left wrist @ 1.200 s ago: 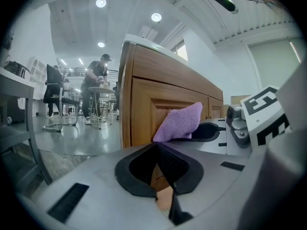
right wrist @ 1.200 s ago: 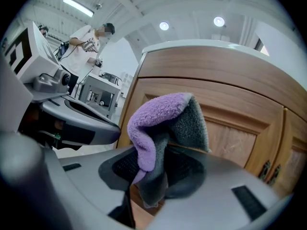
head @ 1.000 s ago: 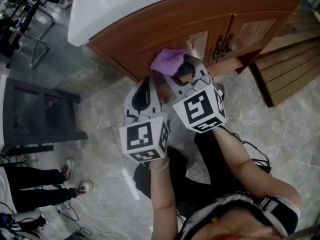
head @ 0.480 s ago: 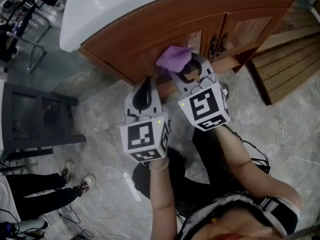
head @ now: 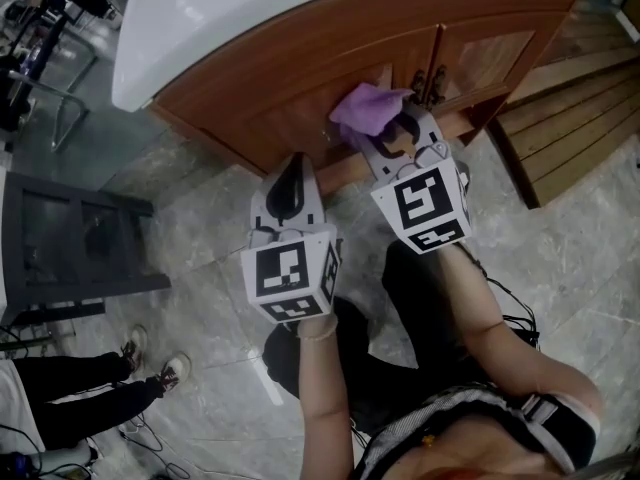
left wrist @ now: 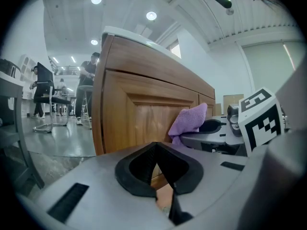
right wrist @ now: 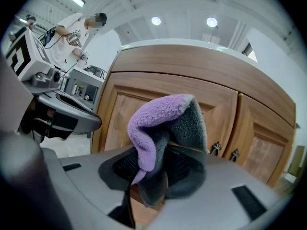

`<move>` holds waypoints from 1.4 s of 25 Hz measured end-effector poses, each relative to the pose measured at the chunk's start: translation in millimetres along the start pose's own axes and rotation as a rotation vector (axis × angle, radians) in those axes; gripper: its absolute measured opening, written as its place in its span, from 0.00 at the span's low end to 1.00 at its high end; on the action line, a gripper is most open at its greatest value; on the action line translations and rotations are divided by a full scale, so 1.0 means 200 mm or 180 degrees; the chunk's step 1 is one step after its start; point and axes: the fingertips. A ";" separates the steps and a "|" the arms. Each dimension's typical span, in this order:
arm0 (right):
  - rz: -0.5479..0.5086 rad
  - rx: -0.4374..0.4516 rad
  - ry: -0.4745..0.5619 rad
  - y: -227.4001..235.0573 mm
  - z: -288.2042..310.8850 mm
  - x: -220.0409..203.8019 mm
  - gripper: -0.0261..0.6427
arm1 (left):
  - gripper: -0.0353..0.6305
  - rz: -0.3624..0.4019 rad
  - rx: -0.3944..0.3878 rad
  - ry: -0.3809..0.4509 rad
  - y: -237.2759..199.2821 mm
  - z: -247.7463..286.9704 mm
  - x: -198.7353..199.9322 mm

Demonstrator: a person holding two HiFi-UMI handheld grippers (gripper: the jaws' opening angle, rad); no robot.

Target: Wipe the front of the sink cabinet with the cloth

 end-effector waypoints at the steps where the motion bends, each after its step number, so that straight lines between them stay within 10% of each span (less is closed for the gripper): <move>1: 0.0007 -0.0016 -0.0008 0.01 0.00 -0.01 0.31 | 0.05 0.0001 -0.0008 -0.0005 0.00 0.01 0.00; 35: 0.0146 -0.0259 -0.0117 0.18 -0.02 -0.12 0.31 | 0.05 0.0021 -0.0188 -0.0127 0.10 0.06 -0.07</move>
Point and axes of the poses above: the fingertips, and each gripper's own axes: z forward along the fingers, y to its right, x out of its top, and after that the axes turned 12 degrees about -x, right-handed
